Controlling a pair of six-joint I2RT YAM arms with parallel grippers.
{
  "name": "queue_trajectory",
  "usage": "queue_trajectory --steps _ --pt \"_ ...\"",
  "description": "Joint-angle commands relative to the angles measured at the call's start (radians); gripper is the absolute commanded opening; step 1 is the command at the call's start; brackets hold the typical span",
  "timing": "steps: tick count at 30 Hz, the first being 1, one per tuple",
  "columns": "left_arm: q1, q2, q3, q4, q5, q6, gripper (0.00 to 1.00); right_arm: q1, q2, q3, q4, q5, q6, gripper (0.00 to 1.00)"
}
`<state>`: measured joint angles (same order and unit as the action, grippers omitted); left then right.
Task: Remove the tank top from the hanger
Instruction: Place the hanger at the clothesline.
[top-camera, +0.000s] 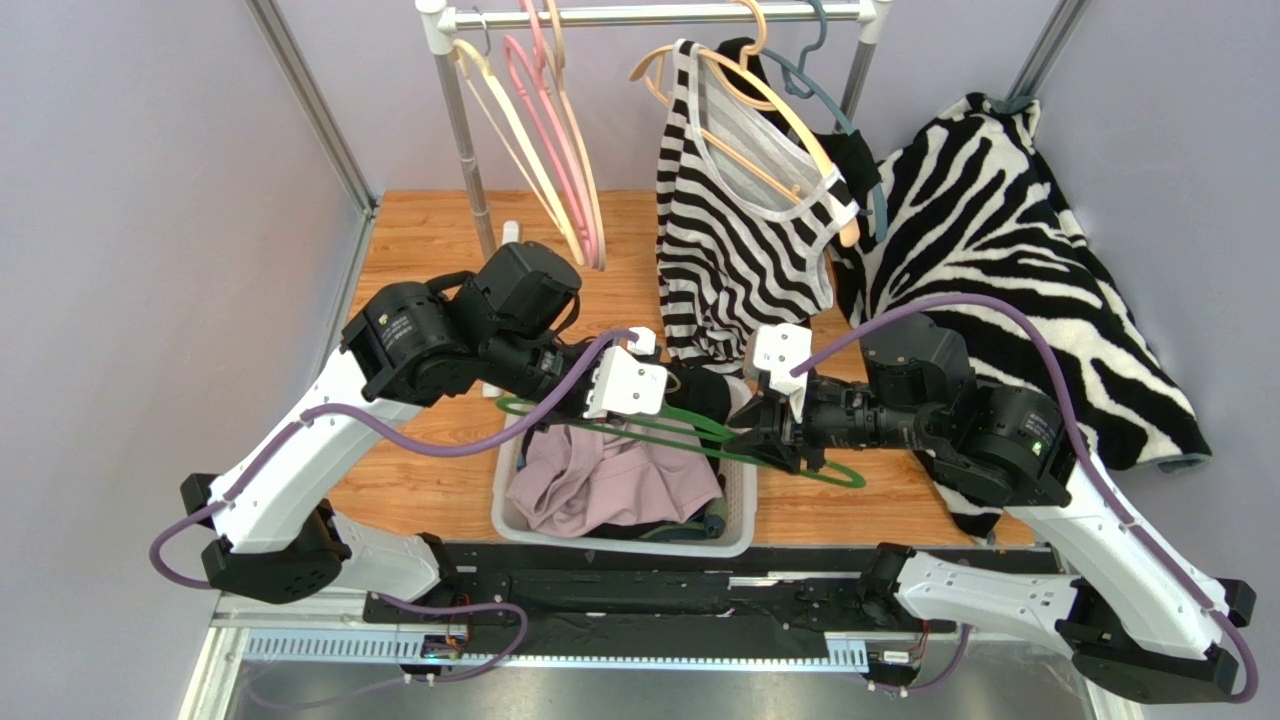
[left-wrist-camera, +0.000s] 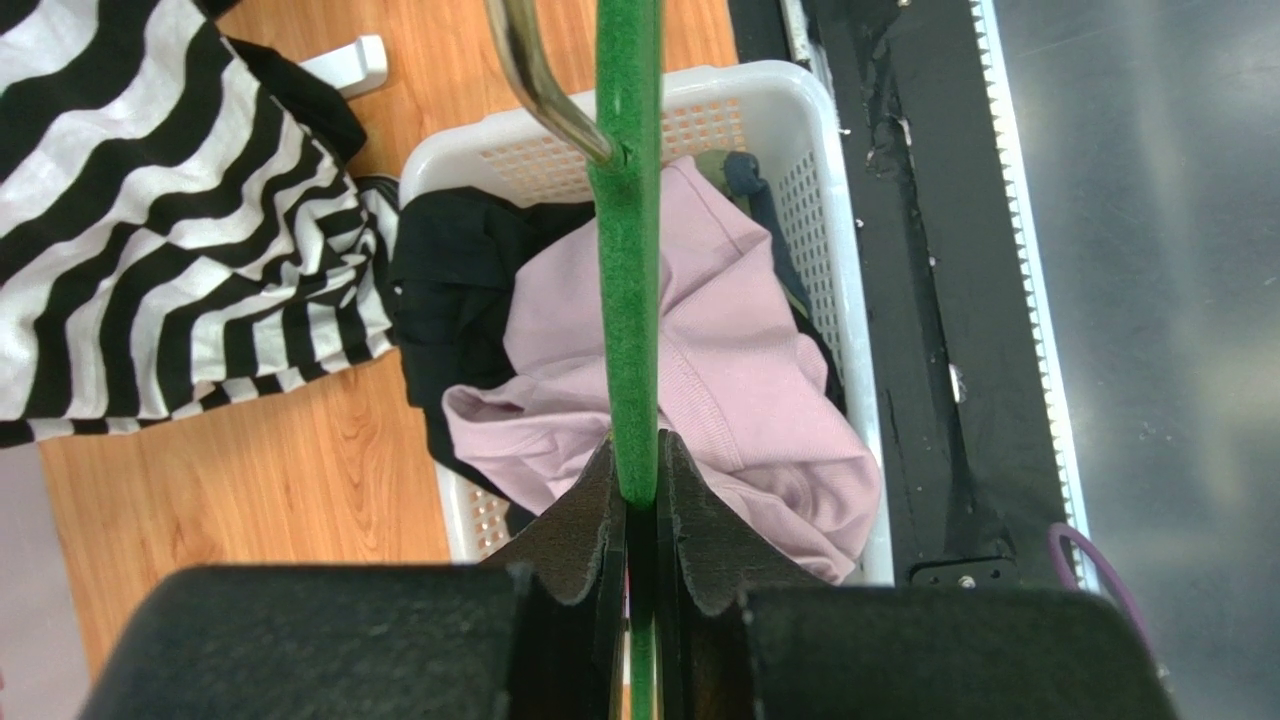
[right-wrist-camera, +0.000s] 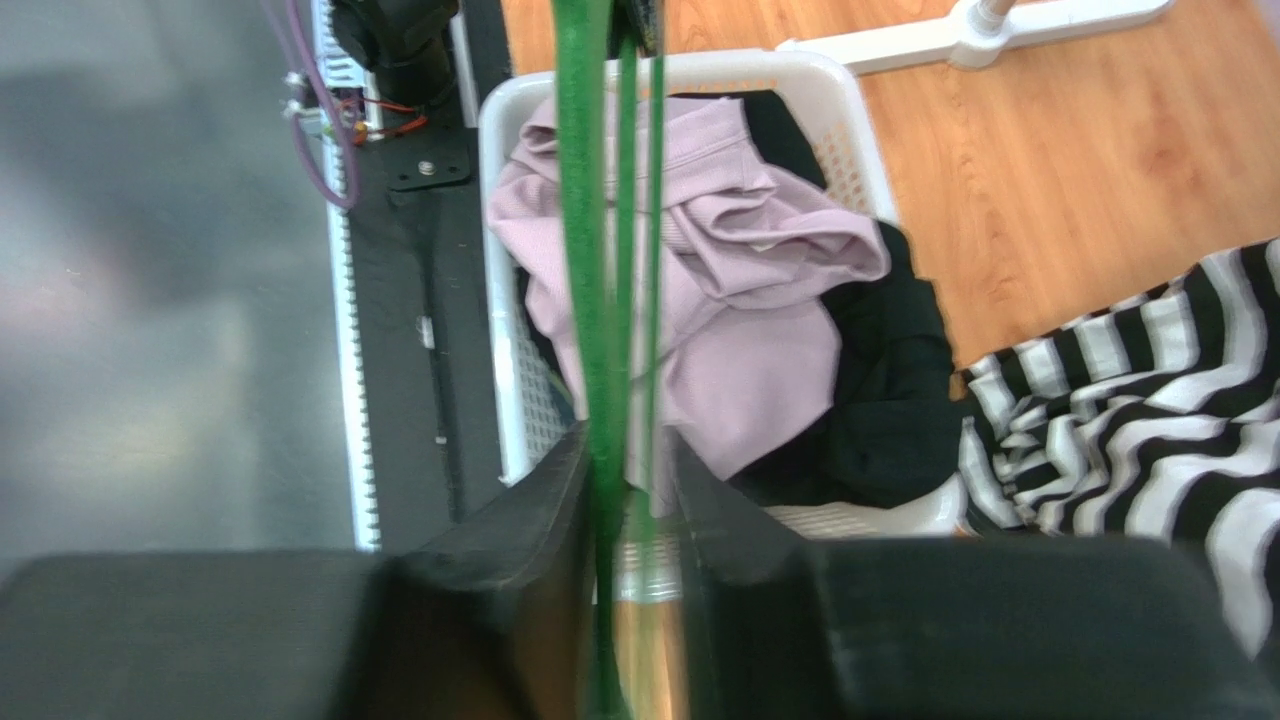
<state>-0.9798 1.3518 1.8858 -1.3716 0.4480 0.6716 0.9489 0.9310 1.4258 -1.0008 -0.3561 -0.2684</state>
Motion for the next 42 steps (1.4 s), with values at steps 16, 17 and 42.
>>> queue_trajectory --steps 16,17,42 --pt "0.003 -0.082 0.061 0.282 -0.337 -0.165 0.98 0.021 -0.054 0.039 -0.056 0.081 0.031 0.0" --pt "0.003 -0.089 0.058 0.29 -0.356 -0.168 0.98 0.021 -0.057 0.041 -0.058 0.089 0.034 0.0" --pt "0.148 -0.195 0.316 0.621 -0.848 -0.132 0.99 -0.001 0.301 0.501 -0.1 0.622 0.222 0.0"
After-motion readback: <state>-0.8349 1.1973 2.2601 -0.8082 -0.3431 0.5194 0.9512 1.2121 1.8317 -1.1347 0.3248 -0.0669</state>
